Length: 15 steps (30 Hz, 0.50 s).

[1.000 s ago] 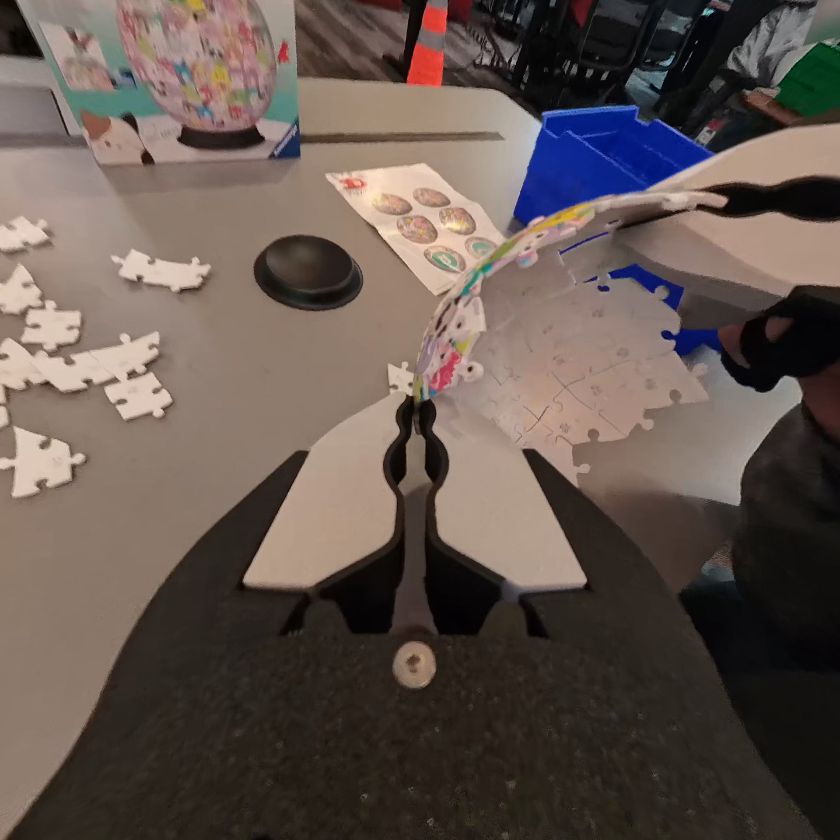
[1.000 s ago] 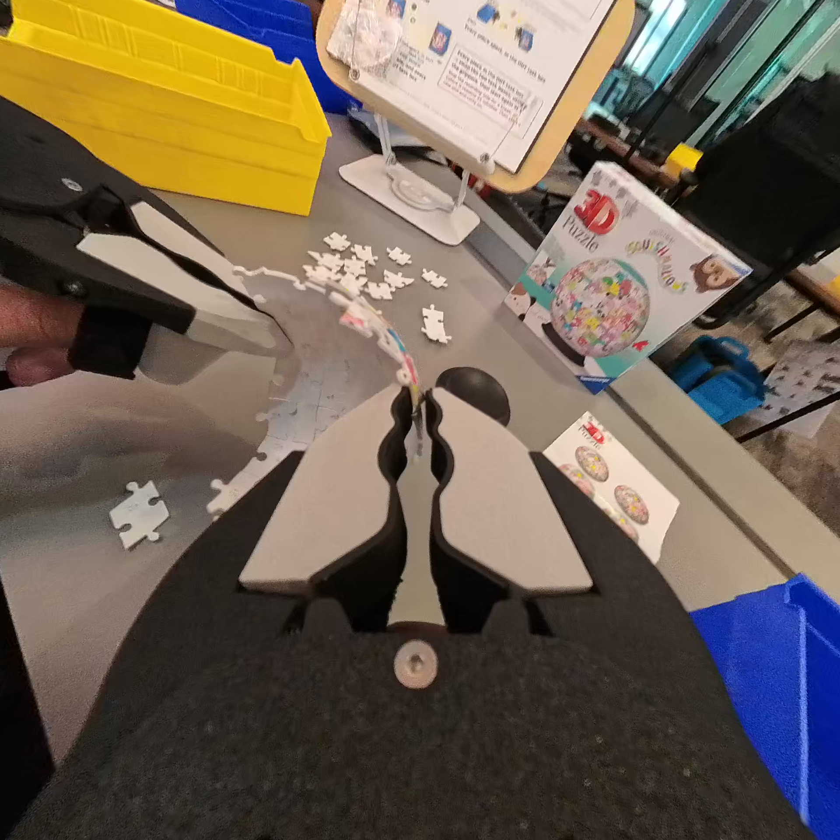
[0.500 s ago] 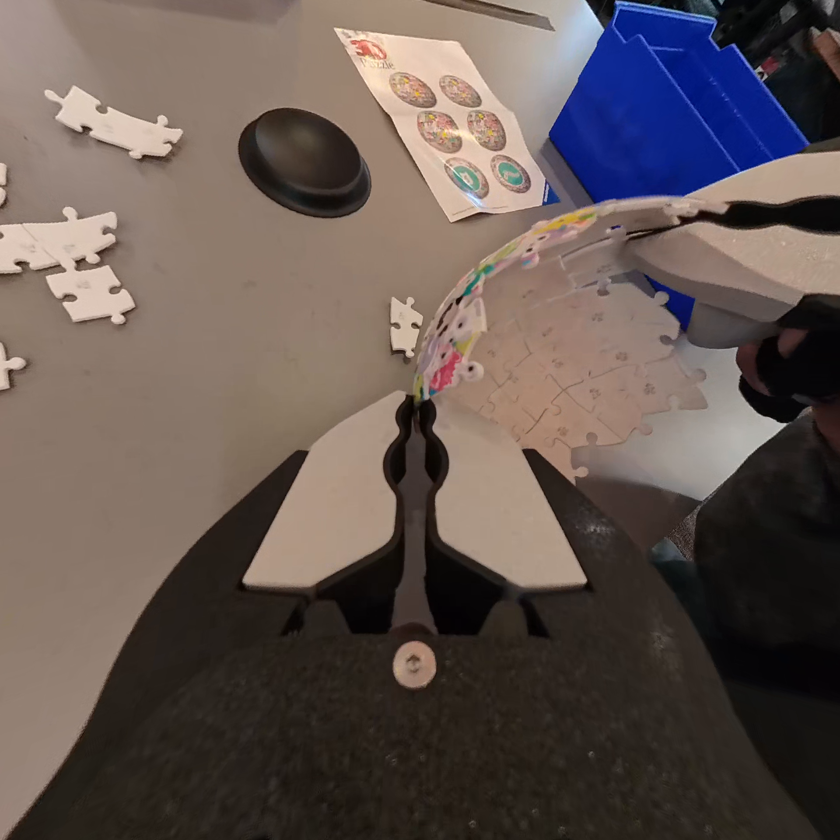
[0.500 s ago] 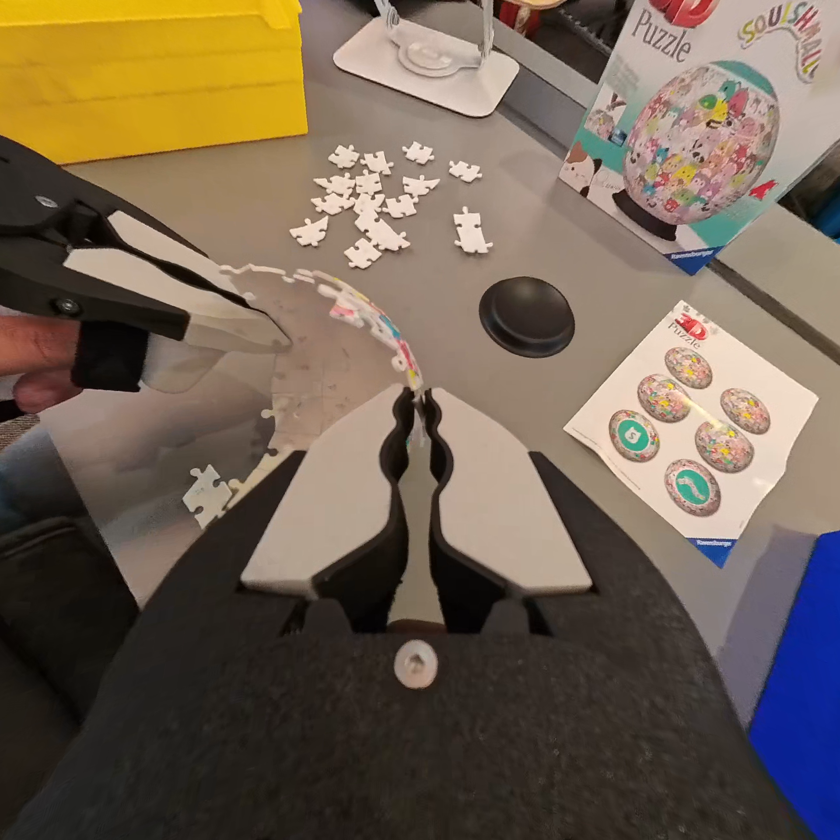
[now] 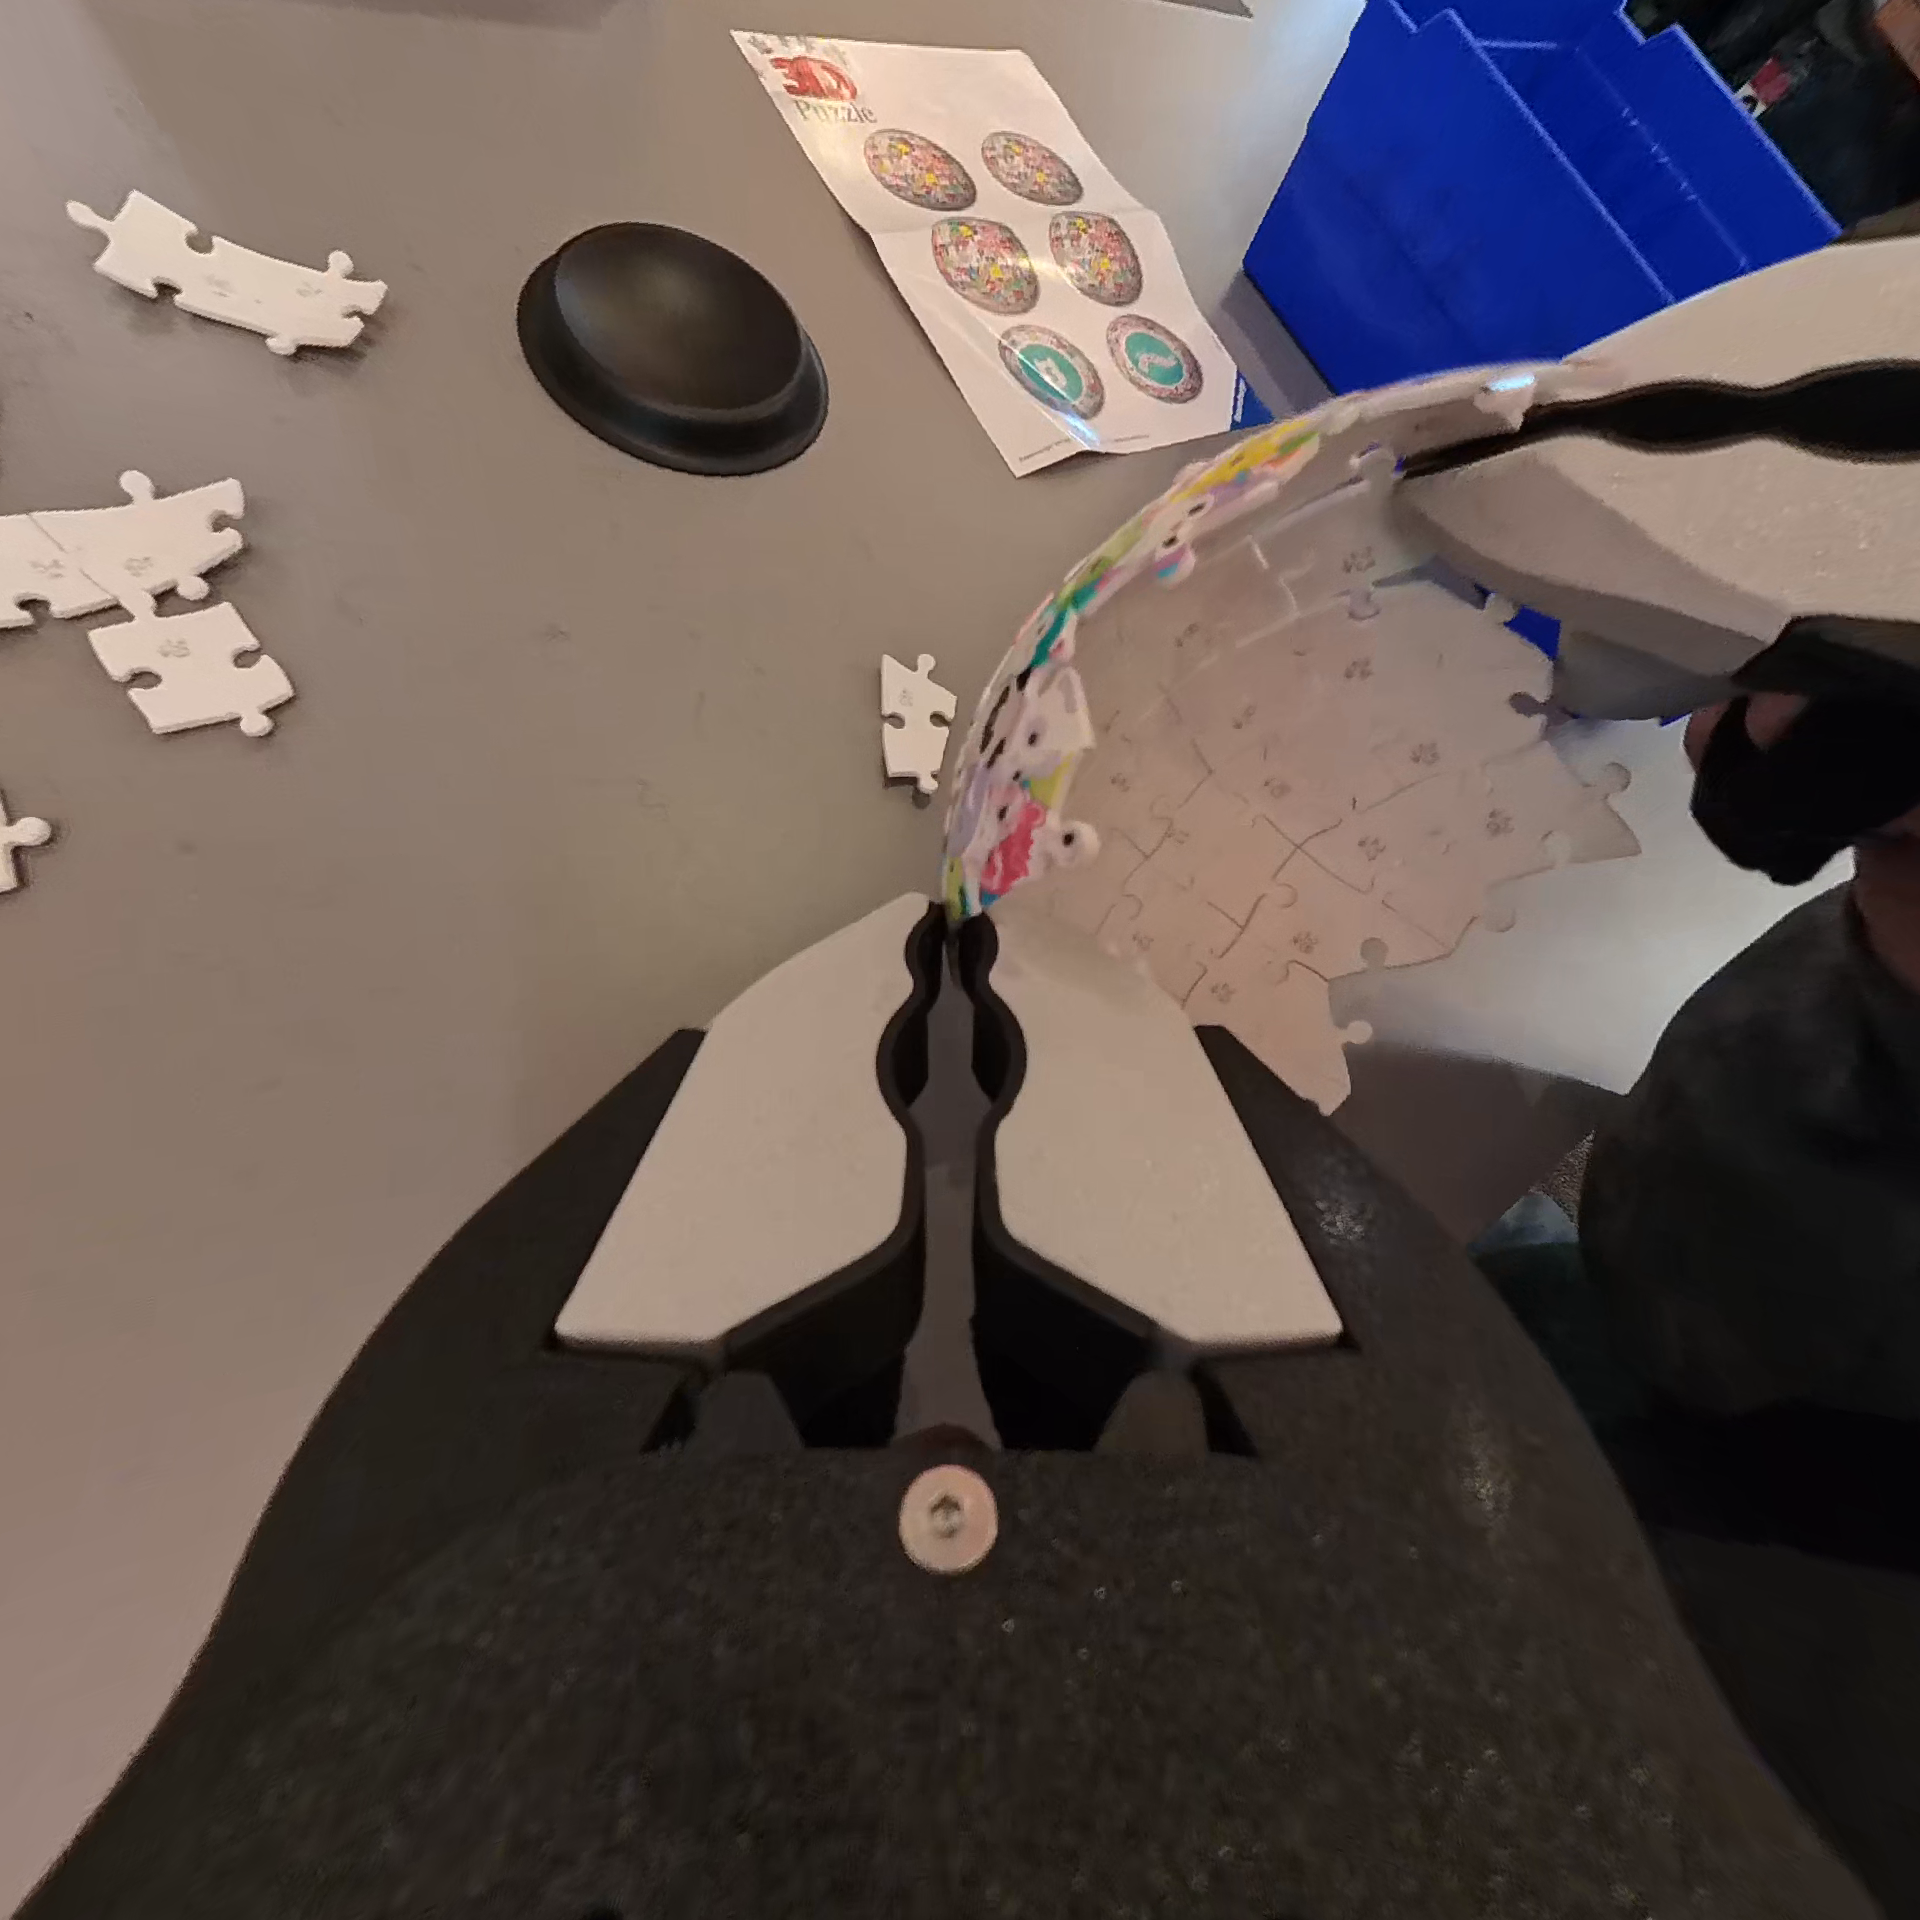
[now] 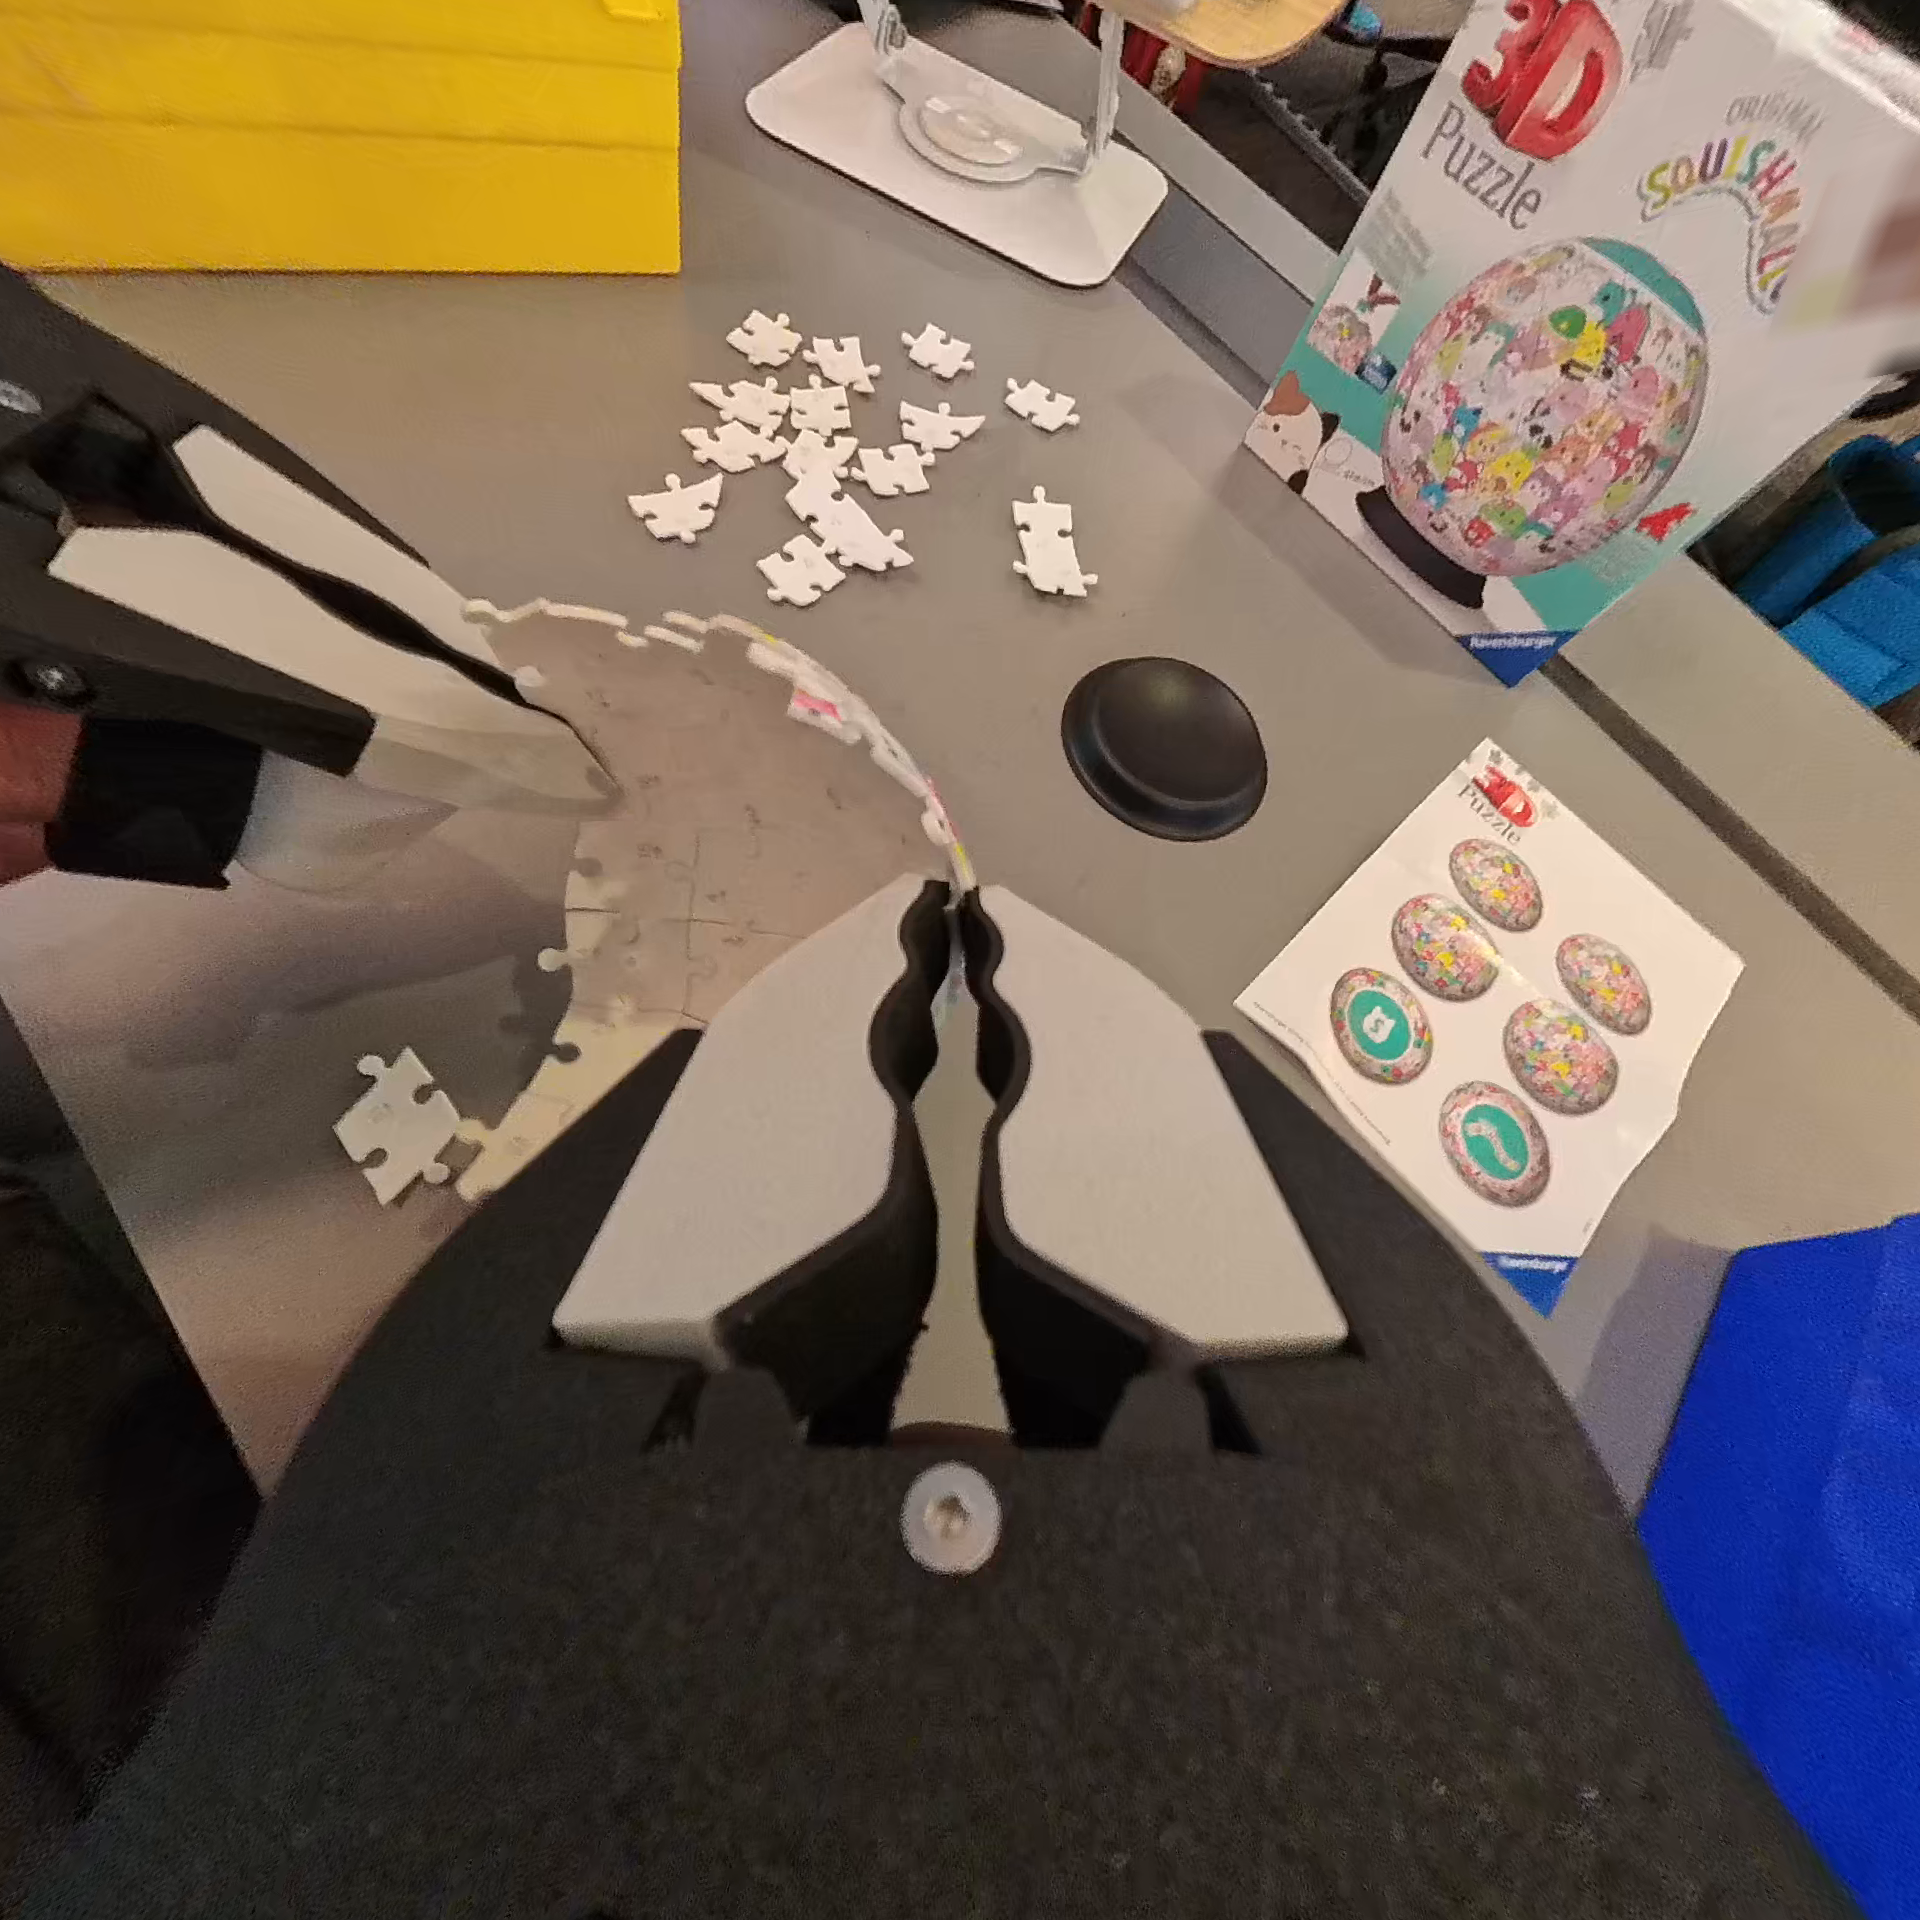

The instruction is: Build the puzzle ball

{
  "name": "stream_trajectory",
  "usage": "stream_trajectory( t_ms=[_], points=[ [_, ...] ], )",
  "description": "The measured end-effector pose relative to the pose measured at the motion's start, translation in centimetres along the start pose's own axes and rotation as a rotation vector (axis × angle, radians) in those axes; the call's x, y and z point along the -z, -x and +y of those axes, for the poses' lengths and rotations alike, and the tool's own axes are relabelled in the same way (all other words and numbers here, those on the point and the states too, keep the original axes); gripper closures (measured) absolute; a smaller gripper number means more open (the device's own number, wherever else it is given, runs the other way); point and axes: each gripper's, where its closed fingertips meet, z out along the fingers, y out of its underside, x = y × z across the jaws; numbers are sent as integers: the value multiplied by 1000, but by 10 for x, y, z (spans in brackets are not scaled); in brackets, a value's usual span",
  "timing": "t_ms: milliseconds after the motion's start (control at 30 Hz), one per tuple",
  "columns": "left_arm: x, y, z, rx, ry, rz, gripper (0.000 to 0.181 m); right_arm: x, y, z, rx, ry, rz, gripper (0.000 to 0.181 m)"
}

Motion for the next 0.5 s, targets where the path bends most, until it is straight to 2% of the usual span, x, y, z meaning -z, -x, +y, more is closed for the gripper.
stream_trajectory(
  t_ms=[400,500],
  points=[
    [1,6,7,-31,63,-10,179,-4,1,0,255,-11,76,170],
    [1,5,8,-46,74,-10,179,-5,3,4,287,14,62,178]
  ],
)
